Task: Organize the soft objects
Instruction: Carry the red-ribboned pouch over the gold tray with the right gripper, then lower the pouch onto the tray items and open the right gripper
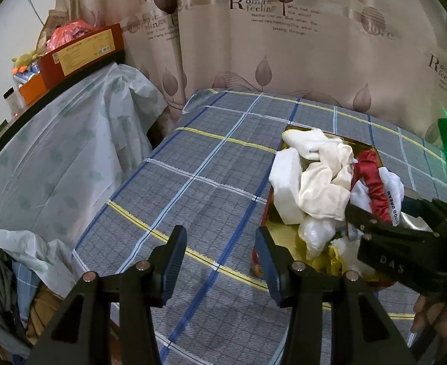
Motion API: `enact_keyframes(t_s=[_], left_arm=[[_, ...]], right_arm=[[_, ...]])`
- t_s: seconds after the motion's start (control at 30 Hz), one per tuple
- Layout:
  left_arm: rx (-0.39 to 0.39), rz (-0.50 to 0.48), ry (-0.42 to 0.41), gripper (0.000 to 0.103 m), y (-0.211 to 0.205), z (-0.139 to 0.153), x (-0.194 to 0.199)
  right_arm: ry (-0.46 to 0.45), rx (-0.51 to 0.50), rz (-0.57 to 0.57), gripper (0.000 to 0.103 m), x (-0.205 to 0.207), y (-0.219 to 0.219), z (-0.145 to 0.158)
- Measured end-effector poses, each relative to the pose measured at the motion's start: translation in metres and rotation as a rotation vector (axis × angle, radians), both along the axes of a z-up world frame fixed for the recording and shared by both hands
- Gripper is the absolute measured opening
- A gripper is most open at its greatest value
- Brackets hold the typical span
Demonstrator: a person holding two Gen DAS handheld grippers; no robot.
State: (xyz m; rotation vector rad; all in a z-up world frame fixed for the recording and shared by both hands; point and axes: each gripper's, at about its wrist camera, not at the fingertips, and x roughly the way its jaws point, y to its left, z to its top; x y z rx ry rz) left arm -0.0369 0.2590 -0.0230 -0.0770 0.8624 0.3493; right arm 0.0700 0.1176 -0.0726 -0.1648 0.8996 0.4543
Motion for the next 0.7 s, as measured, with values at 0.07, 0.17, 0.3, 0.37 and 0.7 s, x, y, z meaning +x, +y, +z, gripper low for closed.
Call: enact_keyframes(t_s=[0.07, 0.17, 0.3, 0.37, 0.7], left_arm=[[0.002, -0.001, 0.0, 0.048, -0.001, 0.0, 0.0], [0.0, -0.005, 0.005, 0.048, -0.002, -0.001, 0.001], [-0.004, -0.005, 0.008, 0.048, -0.003, -0.002, 0.001], [0.001, -0.006, 0.005, 0.048, -0.004, -0.001, 0.001], [-0.006, -0.025, 0.01, 0.048, -0.011, -0.002, 0.002]], right_arm=[[-0.003, 0.02, -0.002, 0.084, -0.005, -0.004, 0.003], [0.001, 0.061, -0.005, 0.09, -0.01, -0.009, 0.008], [0.003, 0.069, -0.013, 0.091, -0.016, -0.015, 0.01], [0.002, 0.076, -0.021, 0.091, -0.02, -0.019, 0.012], [-0.045, 0.07, -0.098, 0.099, -0.058, -0.04, 0.015]])
